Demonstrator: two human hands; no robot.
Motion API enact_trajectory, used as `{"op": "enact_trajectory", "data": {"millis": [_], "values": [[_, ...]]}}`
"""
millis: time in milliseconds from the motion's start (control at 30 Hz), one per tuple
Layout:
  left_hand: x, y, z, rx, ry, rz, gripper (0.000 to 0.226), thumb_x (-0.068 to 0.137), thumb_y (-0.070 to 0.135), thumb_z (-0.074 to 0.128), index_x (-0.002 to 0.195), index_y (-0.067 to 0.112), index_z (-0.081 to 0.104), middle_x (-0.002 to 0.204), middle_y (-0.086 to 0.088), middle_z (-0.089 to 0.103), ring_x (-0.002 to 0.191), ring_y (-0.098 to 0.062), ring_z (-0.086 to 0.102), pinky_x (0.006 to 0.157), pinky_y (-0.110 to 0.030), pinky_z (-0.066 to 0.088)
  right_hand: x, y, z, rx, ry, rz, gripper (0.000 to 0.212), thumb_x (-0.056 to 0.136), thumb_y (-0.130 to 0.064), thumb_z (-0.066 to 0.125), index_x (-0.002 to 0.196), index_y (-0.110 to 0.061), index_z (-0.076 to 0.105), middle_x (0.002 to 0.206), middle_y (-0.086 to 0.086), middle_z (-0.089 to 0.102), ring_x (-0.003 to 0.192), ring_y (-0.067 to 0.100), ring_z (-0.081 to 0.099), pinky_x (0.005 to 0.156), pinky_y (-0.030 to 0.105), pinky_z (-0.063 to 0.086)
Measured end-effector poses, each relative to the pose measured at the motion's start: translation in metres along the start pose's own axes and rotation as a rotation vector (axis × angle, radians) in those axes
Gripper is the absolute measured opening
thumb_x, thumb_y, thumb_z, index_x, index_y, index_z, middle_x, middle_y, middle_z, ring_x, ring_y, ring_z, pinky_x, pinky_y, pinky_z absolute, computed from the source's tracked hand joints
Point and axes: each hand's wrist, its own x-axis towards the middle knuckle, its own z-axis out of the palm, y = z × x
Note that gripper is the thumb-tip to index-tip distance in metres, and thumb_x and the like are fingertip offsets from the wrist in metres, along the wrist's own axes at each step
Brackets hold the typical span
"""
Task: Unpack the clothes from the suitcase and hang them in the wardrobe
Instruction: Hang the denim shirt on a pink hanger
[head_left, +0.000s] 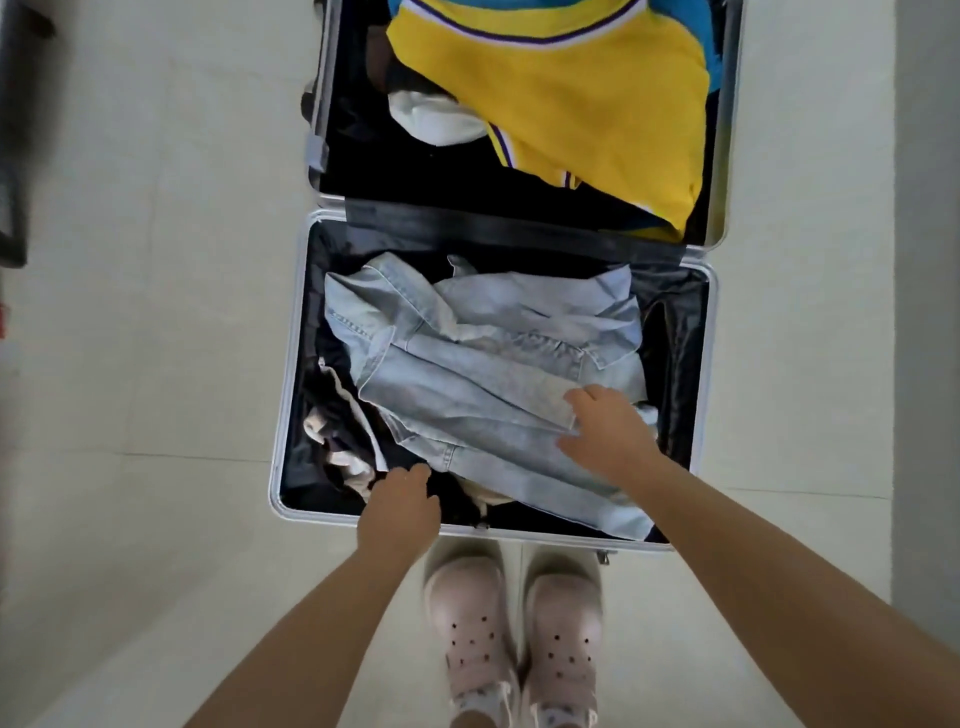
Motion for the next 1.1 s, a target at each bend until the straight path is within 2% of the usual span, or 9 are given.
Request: {"op": "enact_trajectory", "data": {"millis": [100, 167, 333, 433, 533, 667, 800, 967, 1100], "values": [[0.036, 0.002, 0.027, -0.002, 0.078, 0.100, 0.050, 0.094, 0.022, 0.043, 0.142, 0.018, 0.029, 0.145, -0.007, 0.031, 0.131, -0.024, 0.034, 0.106, -0.030, 0.028, 0.039, 0.005, 0.021, -0.028, 0.022, 0.002, 0.068, 0.084, -0.036, 0.062, 0.138, -0.013, 0.027, 0.144, 0.009, 0.026, 0.133, 0.028, 0.025, 0.103, 0.040, 0.035], [0.056, 0.006, 0.041, -0.025, 0.072, 0.121, 0.054, 0.094, 0.022, 0.044, 0.144, 0.022, 0.023, 0.151, -0.007, 0.020, 0.138, -0.024, 0.024, 0.110, -0.031, 0.025, 0.056, 0.008, 0.038, -0.049, -0.017, 0.031, 0.068, 0.084, -0.034, 0.061, 0.138, -0.014, 0.024, 0.141, 0.010, 0.030, 0.130, 0.029, 0.031, 0.099, 0.042, 0.035], [0.073, 0.010, 0.050, -0.095, -0.019, 0.086, 0.050, 0.094, 0.023, 0.045, 0.141, 0.016, 0.031, 0.148, -0.007, 0.028, 0.135, -0.024, 0.030, 0.108, -0.027, 0.024, 0.055, 0.016, 0.066, -0.015, 0.003, 0.014, 0.029, 0.092, -0.014, 0.041, 0.119, -0.005, 0.046, 0.112, 0.020, 0.059, 0.103, 0.035, 0.056, 0.078, 0.037, 0.043], [0.054, 0.023, 0.029, -0.610, -0.084, -0.124, 0.043, 0.096, 0.029, 0.045, 0.134, 0.009, 0.041, 0.138, -0.010, 0.044, 0.126, -0.024, 0.042, 0.105, -0.029, 0.030, 0.027, 0.020, 0.060, 0.196, 0.175, -0.111, 0.032, 0.081, -0.016, 0.040, 0.094, 0.002, 0.062, 0.081, 0.027, 0.064, 0.075, 0.039, 0.063, 0.059, 0.037, 0.046], [0.019, 0.047, -0.009, -1.328, -0.210, -0.323, 0.032, 0.095, 0.042, 0.039, 0.117, 0.018, 0.045, 0.118, -0.006, 0.049, 0.109, -0.022, 0.047, 0.098, -0.041, 0.039, -0.010, 0.035, 0.025, 0.173, 0.298, -0.311, 0.032, 0.067, -0.020, 0.037, 0.066, -0.002, 0.064, 0.046, 0.011, 0.057, 0.037, 0.024, 0.056, 0.033, 0.022, 0.033], [-0.009, 0.082, -0.060, -1.780, -0.198, -0.364, 0.039, 0.091, 0.044, 0.045, 0.115, 0.014, 0.043, 0.106, -0.011, 0.050, 0.099, -0.024, 0.053, 0.086, -0.040, 0.044, -0.075, 0.060, -0.034, 0.155, 0.329, -0.501, 0.029, 0.068, -0.015, 0.039, 0.071, -0.004, 0.066, 0.049, 0.004, 0.056, 0.046, 0.013, 0.051, 0.045, 0.021, 0.035], [-0.044, 0.129, -0.098, -1.710, -0.092, -0.373, 0.009, 0.090, 0.003, 0.051, 0.099, 0.005, 0.053, 0.079, -0.010, 0.054, 0.071, -0.019, 0.053, 0.064, -0.030, 0.047, -0.153, 0.058, -0.079, 0.159, 0.204, -0.622, 0.014, 0.071, -0.017, 0.041, 0.076, -0.018, 0.054, 0.053, -0.001, 0.053, 0.047, 0.010, 0.049, 0.043, 0.013, 0.030], [-0.114, 0.147, -0.152, -1.807, -0.099, -0.257, 0.027, 0.090, -0.001, 0.033, 0.093, 0.008, 0.058, 0.087, -0.010, 0.058, 0.080, -0.022, 0.056, 0.086, -0.041, 0.048, -0.204, 0.061, -0.109, 0.133, 0.303, -0.614, 0.016, 0.075, -0.020, 0.042, 0.086, -0.021, 0.054, 0.055, -0.004, 0.056, 0.051, 0.006, 0.050, 0.048, 0.013, 0.033], [-0.188, 0.169, -0.210, -1.725, -0.079, -0.044, 0.045, 0.086, -0.013, 0.022, 0.104, 0.010, 0.057, 0.082, -0.012, 0.060, 0.077, -0.025, 0.058, 0.068, -0.038, 0.047, -0.229, 0.060, -0.141, 0.285, 0.438, -0.485, 0.036, 0.095, -0.025, 0.034, 0.086, -0.012, 0.066, 0.056, -0.005, 0.060, 0.055, 0.002, 0.050, 0.056, 0.004, 0.035]]}}
